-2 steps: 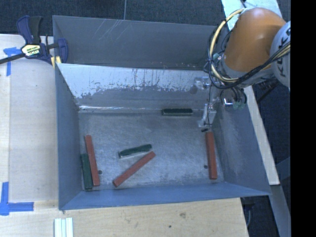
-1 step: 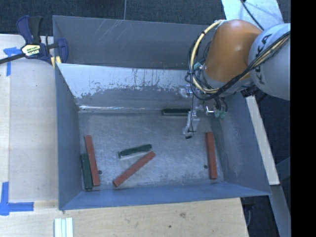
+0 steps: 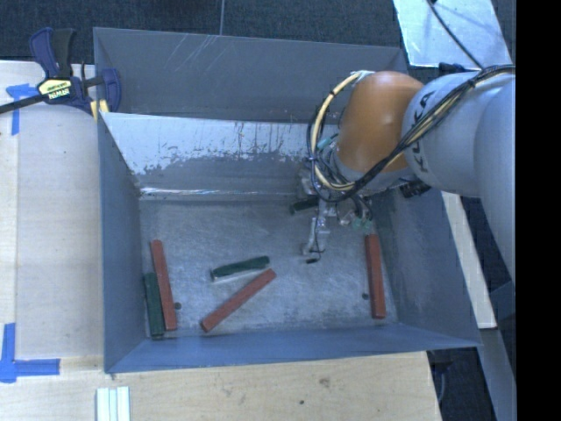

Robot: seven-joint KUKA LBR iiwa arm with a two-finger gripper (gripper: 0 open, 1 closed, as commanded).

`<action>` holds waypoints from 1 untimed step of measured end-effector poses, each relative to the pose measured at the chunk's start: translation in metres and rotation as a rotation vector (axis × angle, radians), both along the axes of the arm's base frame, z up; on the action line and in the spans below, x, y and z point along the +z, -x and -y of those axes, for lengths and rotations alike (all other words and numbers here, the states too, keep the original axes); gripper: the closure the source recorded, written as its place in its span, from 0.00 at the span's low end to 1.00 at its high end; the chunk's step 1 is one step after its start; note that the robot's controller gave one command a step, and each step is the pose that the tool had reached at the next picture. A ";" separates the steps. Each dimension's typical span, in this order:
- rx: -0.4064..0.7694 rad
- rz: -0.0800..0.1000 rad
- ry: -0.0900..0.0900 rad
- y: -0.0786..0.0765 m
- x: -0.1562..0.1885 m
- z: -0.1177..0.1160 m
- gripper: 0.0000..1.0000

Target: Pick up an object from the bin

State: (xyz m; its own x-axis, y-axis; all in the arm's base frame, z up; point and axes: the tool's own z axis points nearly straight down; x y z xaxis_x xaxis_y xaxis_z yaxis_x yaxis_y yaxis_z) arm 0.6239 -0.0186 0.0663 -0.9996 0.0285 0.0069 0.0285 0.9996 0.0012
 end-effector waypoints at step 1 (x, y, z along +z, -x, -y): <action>0.000 0.010 0.001 -0.003 0.005 0.001 1.00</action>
Offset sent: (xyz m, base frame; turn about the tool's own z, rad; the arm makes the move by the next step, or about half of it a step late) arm 0.0000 0.0000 0.0000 0.0000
